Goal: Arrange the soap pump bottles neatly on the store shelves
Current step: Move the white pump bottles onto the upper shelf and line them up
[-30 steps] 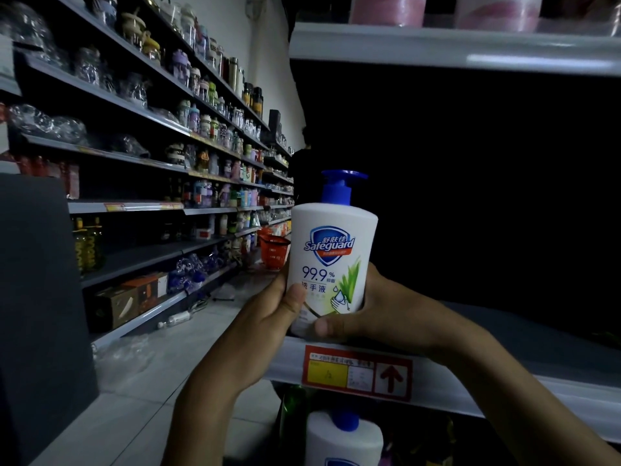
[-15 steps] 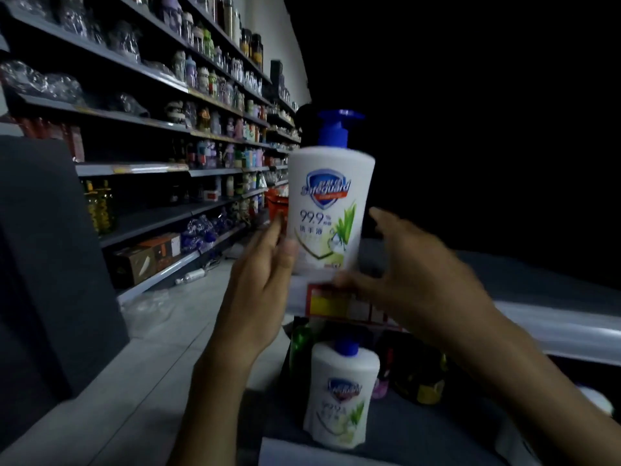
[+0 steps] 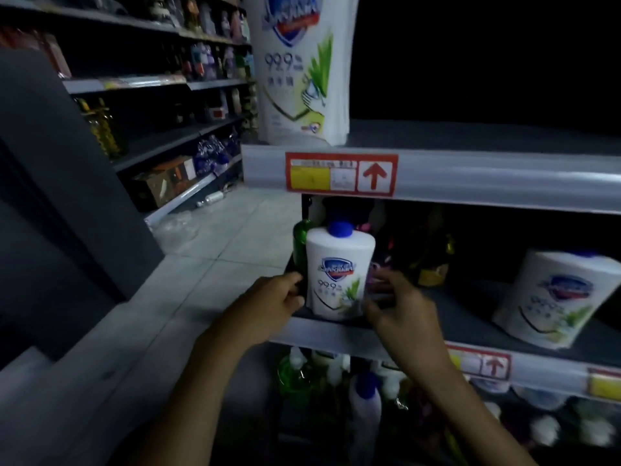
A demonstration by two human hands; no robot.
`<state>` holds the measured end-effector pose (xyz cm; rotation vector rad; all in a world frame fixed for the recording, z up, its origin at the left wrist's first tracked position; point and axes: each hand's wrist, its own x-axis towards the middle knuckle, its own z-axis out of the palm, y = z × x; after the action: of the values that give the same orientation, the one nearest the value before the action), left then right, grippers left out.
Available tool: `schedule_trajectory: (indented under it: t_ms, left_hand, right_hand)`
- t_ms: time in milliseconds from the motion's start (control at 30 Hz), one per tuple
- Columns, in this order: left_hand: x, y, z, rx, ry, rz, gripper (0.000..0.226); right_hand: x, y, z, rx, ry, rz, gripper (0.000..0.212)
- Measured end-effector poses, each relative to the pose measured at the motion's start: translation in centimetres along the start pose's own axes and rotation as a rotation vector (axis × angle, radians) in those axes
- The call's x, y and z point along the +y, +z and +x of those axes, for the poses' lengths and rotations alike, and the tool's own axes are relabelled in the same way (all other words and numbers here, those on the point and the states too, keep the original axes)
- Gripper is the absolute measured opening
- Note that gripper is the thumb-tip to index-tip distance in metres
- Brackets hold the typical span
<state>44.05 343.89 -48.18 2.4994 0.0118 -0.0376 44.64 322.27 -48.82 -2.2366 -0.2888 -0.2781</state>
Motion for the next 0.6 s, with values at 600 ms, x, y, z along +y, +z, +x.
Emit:
schedule_trajectory:
  t_ms: [600]
  left_hand:
    - [3.9, 0.5, -1.5, 0.203, 0.244, 0.075, 0.02]
  right_hand:
    - [1.1, -1.0, -2.0, 0.118, -0.276, -0.121, 0.049]
